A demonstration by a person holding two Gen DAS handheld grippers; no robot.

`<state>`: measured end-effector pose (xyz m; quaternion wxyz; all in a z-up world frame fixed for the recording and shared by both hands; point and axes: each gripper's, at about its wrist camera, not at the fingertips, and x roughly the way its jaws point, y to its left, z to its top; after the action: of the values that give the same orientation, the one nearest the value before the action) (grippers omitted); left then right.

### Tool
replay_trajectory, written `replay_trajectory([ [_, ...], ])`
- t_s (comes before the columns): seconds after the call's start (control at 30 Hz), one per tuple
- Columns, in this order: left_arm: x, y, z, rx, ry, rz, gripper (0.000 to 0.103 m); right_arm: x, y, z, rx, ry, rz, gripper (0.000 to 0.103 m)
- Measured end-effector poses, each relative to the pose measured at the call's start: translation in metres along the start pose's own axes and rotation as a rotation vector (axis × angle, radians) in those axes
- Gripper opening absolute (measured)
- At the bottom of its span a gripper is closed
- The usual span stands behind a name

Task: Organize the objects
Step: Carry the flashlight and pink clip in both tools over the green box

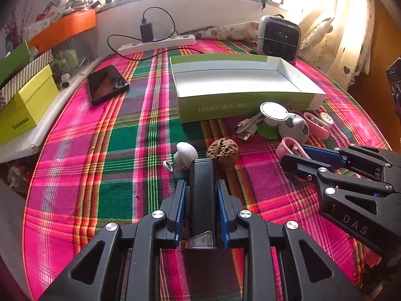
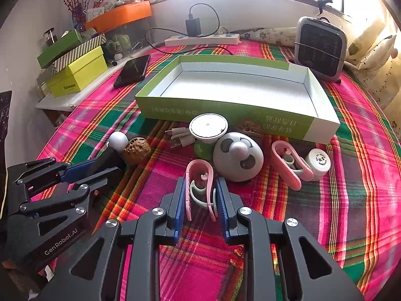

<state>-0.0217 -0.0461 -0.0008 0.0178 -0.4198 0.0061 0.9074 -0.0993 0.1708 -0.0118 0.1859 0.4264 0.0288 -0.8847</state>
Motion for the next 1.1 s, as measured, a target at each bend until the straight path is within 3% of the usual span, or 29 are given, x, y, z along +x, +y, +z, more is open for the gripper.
replay_trajectory([
  [0.73, -0.030, -0.007, 0.021, -0.011, -0.035, -0.059, 0.021, -0.028, -0.006, 0.009, 0.017, -0.062, 0.046, 0.024],
  [1.1, -0.030, -0.012, 0.047, -0.002, -0.048, -0.078, 0.021, -0.039, -0.010, 0.027, 0.010, -0.093, 0.019, 0.024],
])
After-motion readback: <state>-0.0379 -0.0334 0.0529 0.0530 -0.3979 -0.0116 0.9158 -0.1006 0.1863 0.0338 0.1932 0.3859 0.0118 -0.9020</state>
